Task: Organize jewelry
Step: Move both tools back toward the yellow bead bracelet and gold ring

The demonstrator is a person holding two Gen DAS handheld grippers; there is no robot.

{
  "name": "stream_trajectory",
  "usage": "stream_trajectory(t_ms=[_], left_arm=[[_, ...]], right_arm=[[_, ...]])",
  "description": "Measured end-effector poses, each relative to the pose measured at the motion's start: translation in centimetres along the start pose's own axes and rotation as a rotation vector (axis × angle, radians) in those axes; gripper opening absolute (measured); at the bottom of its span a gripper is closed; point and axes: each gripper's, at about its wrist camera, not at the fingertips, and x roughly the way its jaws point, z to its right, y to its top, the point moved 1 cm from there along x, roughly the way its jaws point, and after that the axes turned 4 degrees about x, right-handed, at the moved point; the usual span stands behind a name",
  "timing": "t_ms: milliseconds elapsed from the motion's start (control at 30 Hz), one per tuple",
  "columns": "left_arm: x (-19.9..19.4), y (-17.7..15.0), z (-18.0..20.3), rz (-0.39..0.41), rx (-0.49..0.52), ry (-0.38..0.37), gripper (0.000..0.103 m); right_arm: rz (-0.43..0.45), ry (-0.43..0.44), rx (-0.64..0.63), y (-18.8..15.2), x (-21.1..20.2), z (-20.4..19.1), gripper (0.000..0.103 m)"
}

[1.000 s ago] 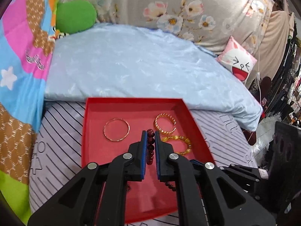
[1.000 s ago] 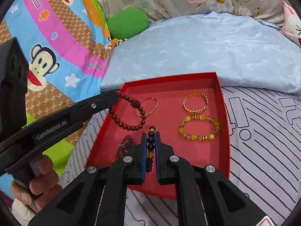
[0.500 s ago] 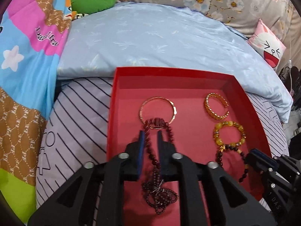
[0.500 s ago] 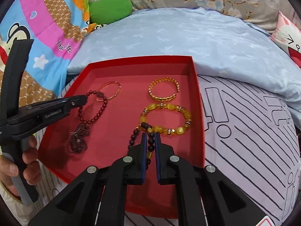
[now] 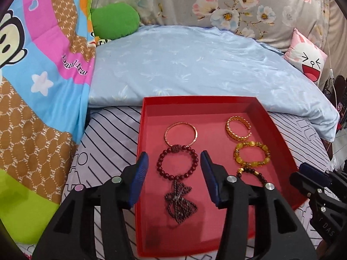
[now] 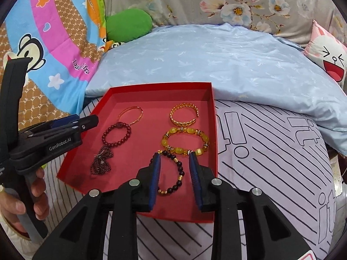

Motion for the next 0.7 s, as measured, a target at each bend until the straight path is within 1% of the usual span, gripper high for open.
stream_trajectory(t_ms=[133, 267, 400, 533, 700], left_arm=[[-2.7, -1.4, 0.6, 0.017, 0.007, -0.003, 0.047], [-4.8, -3.3, 1.2, 0.02, 0.026, 0.005, 0.047], [-6.6, -5.7, 1.9, 0.01, 0.043, 0.014, 0.047], [-8.1, -8.8, 2.5, 0.0, 0.065, 0.046, 0.048], [-9.1, -12.4, 2.4, -0.042, 0.033, 0.041, 0.048]], right_arm=[[0.005, 0.013, 0.005, -1.2, -1.8, -0.2, 0.027], [0.007, 0.012, -0.003, -3.1, -3.6, -0.4, 0.027], [0.011, -0.002, -0.015, -5.2, -5.4, -0.5, 0.027], [0.006, -0.007, 0.001, -7.3, -7.0, 0.1, 0.027], [-0.02, -0.011, 0.049, -10.4, -8.5, 1.6, 0.027]])
